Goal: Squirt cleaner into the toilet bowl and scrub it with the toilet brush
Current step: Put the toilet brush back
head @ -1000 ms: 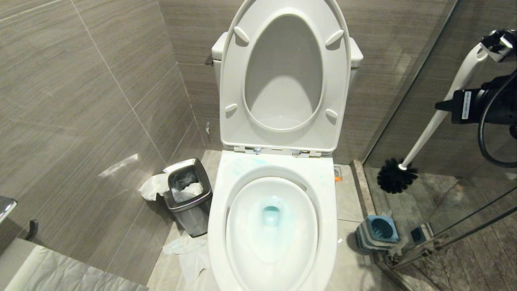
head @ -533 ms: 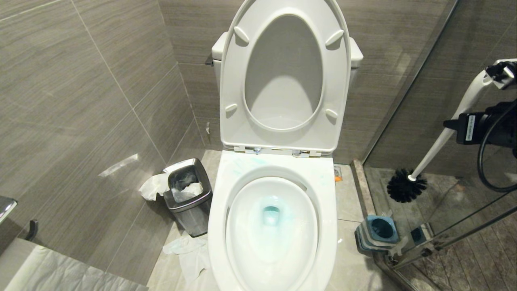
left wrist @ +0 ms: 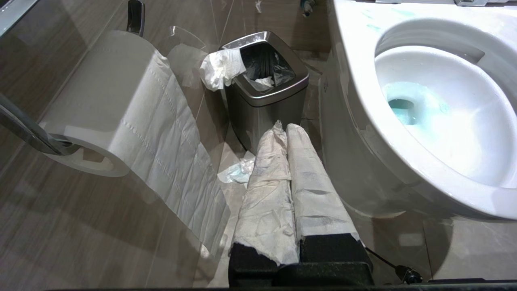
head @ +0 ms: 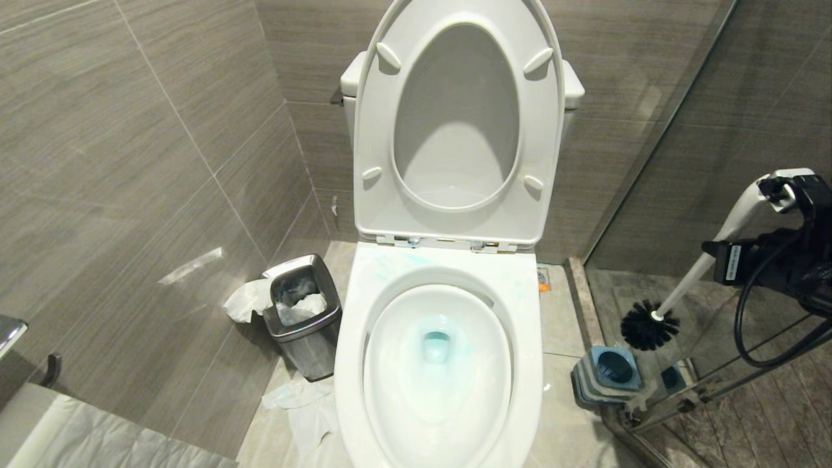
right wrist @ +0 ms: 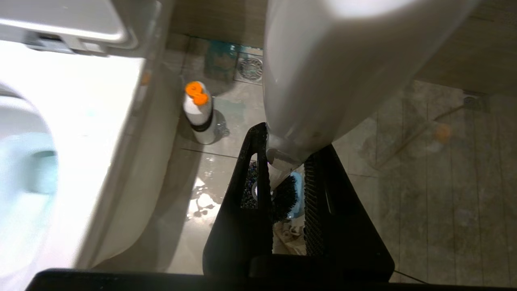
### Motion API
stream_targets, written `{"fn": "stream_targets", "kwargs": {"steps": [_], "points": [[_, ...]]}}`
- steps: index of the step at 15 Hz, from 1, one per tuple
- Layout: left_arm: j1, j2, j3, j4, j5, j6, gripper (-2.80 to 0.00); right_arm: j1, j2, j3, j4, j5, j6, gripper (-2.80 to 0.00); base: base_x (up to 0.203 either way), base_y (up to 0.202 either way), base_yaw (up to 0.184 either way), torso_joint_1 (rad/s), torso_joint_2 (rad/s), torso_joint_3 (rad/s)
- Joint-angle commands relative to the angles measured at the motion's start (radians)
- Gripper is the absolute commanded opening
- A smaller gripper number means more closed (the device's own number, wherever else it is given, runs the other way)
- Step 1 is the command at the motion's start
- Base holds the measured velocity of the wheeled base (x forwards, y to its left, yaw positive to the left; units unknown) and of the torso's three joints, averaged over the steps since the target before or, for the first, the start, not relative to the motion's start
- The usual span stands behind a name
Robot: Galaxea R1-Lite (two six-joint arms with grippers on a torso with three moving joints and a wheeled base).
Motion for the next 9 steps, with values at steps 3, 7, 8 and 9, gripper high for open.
{"fn": "stream_targets", "kwargs": {"steps": [3,7,8,9], "points": [[0.000,0.000,0.002,0.000,0.000,0.000,-2.80,-0.053,0.153,0.078,-0.185,0.004,0.000,-2.80,0.000,0.000,0.000,0.000,0.00,0.000],[0.000,0.000,0.002,0.000,0.000,0.000,-2.80,-0.071,0.268,0.093,-0.303,0.015,0.034,-2.80,0.000,0.000,0.000,0.000,0.00,0.000],[0.000,0.000,0.002,0.000,0.000,0.000,-2.80,-0.071,0.287,0.092,-0.316,0.015,0.040,-2.80,0.000,0.000,0.000,0.000,0.00,0.000],[0.000,0.000,0.002,0.000,0.000,0.000,-2.80,-0.071,0.302,0.091,-0.326,0.015,0.041,-2.80,0.000,0.000,0.000,0.000,0.00,0.000]]}}
